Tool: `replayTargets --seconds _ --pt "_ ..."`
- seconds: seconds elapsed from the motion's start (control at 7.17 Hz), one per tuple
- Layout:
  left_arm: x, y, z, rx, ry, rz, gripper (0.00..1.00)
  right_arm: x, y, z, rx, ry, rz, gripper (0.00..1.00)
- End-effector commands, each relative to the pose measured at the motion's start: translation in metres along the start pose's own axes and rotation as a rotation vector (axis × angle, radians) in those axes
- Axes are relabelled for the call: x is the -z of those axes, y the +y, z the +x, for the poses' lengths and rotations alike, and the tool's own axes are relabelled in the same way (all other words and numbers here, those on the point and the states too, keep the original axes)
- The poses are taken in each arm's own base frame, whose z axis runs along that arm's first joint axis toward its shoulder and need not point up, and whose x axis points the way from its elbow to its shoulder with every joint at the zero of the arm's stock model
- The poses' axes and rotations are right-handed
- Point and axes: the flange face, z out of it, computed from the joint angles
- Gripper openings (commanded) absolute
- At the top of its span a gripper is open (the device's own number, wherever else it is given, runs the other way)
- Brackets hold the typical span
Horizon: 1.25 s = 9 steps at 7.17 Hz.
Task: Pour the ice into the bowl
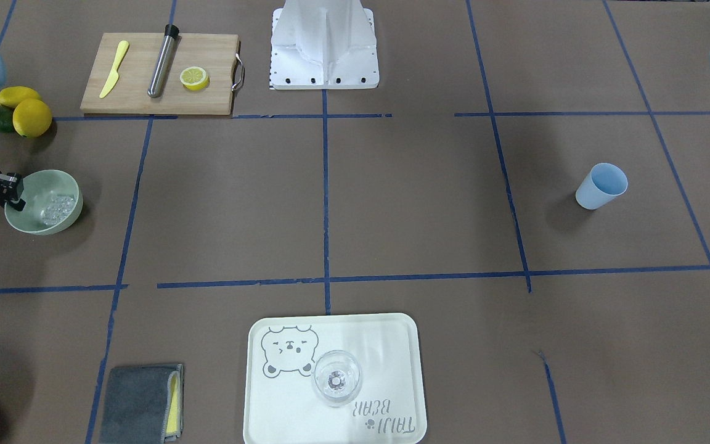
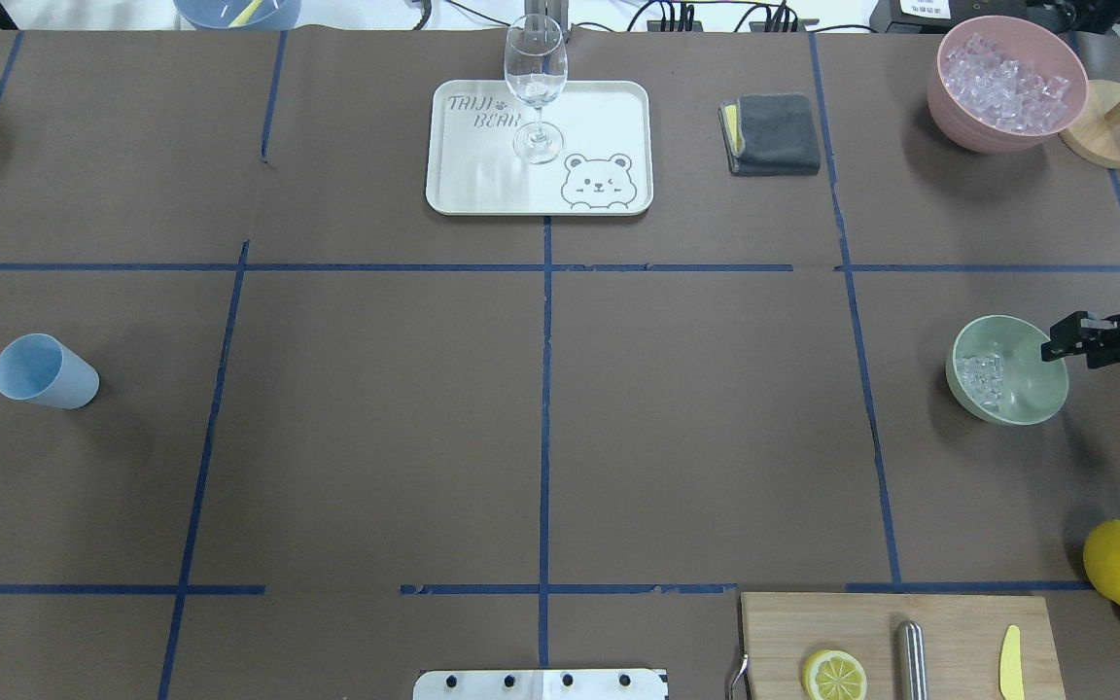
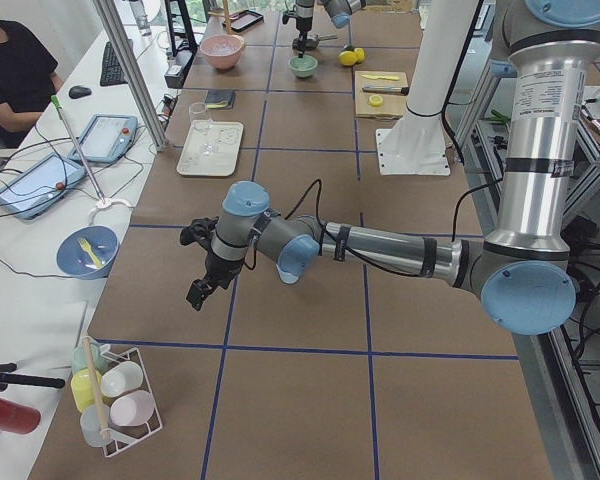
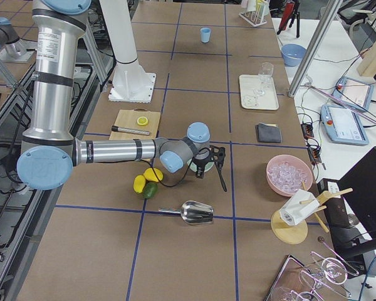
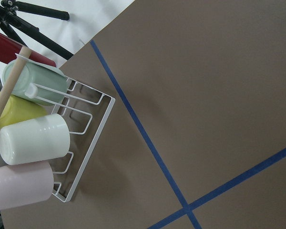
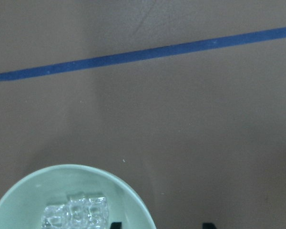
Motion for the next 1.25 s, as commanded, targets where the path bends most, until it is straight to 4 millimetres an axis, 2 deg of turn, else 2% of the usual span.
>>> replayTargets --seconds 0.0,0.14,0.28,0.42,0.56,0.7,0.84,0.98,1.12 --pt "-0.001 0.001 0.0 0.007 0.014 -0.009 1.0 0.024 -0.016 0.024 0.036 0.005 -0.001 1.0" --pt "0.0 -0.003 -0.002 0.025 0.047 -0.038 1.0 0.037 -0.027 0.045 0.11 0.046 -0.014 1.0" --pt "0.011 -0.012 -0.009 0.052 0.059 -0.074 1.0 0.061 -0.048 0.057 0.153 0.082 -0.022 1.0" --pt "0.016 -0.011 -0.022 0.009 0.064 -0.103 1.0 0.086 -0.062 0.057 0.195 0.11 -0.044 1.0" --pt "0.027 -0.01 -0.043 0.04 0.099 -0.118 1.0 0.11 -0.066 0.068 0.246 0.131 -0.069 1.0" --pt "0.026 -0.001 -0.051 0.03 0.142 -0.158 1.0 0.132 -0.067 0.091 0.262 0.121 -0.077 1.0" --pt "0.017 0.019 -0.065 0.063 0.233 -0.172 1.0 0.14 -0.062 0.113 0.277 0.054 -0.086 1.0" --pt "0.01 0.034 -0.066 0.075 0.266 -0.181 1.0 0.144 -0.053 0.13 0.272 0.043 -0.079 1.0" --pt "0.002 0.057 -0.064 0.097 0.273 -0.201 1.0 0.139 -0.036 0.148 0.234 0.037 -0.095 1.0"
